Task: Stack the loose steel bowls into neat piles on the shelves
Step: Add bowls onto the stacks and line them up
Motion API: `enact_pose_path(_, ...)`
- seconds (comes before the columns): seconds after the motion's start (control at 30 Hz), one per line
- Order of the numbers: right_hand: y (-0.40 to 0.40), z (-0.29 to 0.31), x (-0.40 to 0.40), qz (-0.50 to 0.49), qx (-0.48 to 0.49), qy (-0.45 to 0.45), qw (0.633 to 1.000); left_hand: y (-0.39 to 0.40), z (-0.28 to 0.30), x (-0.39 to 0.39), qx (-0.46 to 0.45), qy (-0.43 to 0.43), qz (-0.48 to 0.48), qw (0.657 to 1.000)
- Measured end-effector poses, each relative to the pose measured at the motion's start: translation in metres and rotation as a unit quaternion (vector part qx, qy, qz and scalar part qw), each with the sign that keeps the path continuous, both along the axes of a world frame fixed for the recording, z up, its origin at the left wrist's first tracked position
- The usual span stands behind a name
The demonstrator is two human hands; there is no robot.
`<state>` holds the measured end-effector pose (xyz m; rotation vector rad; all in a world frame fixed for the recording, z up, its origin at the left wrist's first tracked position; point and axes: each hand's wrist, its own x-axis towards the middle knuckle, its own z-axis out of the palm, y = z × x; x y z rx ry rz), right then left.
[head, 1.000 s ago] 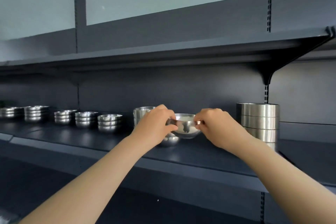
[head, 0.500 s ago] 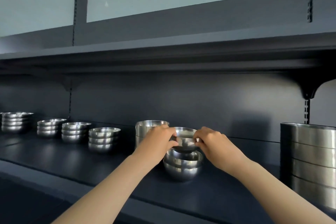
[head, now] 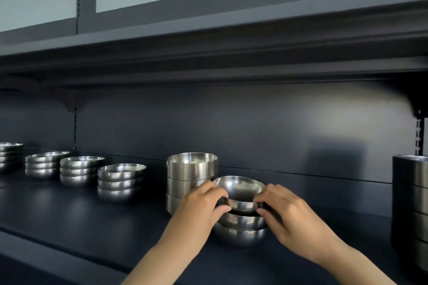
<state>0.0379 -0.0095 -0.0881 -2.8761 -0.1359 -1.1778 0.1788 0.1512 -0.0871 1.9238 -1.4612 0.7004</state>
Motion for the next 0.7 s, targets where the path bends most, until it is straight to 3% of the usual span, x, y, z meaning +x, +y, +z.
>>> enact_pose_path(0.17, -0.001, -0.003, 0.000, 0.013, 0.010, -0.005, 1.000, -0.001, -0.019, 0.006, -0.112, 0.151, -0.035, 0.982)
enact_pose_path(0.27, -0.001, -0.004, -0.001, 0.012, 0.013, -0.007, 1.000, -0.001, -0.028, 0.002, -0.124, 0.258, -0.093, 0.954)
enact_pose_path(0.7, -0.002, -0.006, -0.002, -0.005, -0.001, -0.010, 1.000, -0.008, -0.036, 0.002, -0.127, 0.302, -0.154, 0.932)
